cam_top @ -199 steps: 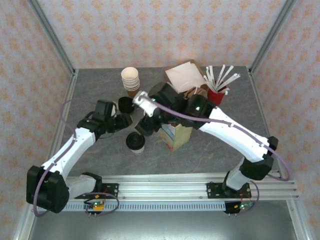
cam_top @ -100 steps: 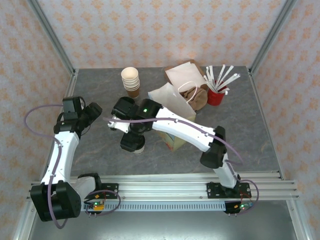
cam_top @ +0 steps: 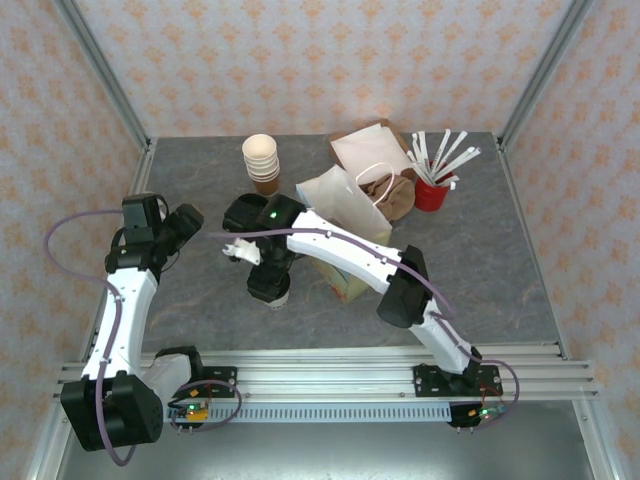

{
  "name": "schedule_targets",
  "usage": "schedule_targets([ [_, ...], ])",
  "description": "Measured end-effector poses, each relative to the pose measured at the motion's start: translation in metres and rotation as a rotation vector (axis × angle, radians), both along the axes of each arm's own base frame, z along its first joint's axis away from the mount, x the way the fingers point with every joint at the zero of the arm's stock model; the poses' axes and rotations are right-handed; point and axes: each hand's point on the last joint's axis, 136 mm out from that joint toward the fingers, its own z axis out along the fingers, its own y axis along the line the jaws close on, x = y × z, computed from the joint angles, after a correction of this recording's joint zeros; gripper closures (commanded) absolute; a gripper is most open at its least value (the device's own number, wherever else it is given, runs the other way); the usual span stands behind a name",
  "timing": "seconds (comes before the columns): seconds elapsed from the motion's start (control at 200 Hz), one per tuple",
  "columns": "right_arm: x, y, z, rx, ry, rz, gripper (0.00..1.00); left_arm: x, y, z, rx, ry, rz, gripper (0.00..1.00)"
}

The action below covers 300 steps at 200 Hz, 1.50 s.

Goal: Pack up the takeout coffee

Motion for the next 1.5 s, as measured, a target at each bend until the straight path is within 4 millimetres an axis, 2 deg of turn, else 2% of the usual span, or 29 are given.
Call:
schedule_targets([
  [0.21,0.0,0.001,-0.009,-0.019,0.009,0.0,0.14,0.0,-0.011,-0.006,-0.046,0.029,-0.046,0.33],
  [0.726,0.003,0.004,-0.013,-0.024,0.007,0.001,0.13,-0.002,-0.015,-0.005,-0.062,0.038,-0.07,0.33],
  [0.961,0.005,0.006,-0.023,-0.041,0.015,0.0,0.12,-0.002,-0.016,-0.005,-0.064,0.038,-0.072,0.33],
  [1.501,0.012,0.002,-0.025,-0.052,0.017,-0.015,0.23,-0.002,-0.018,-0.006,-0.076,0.04,-0.083,0.33],
])
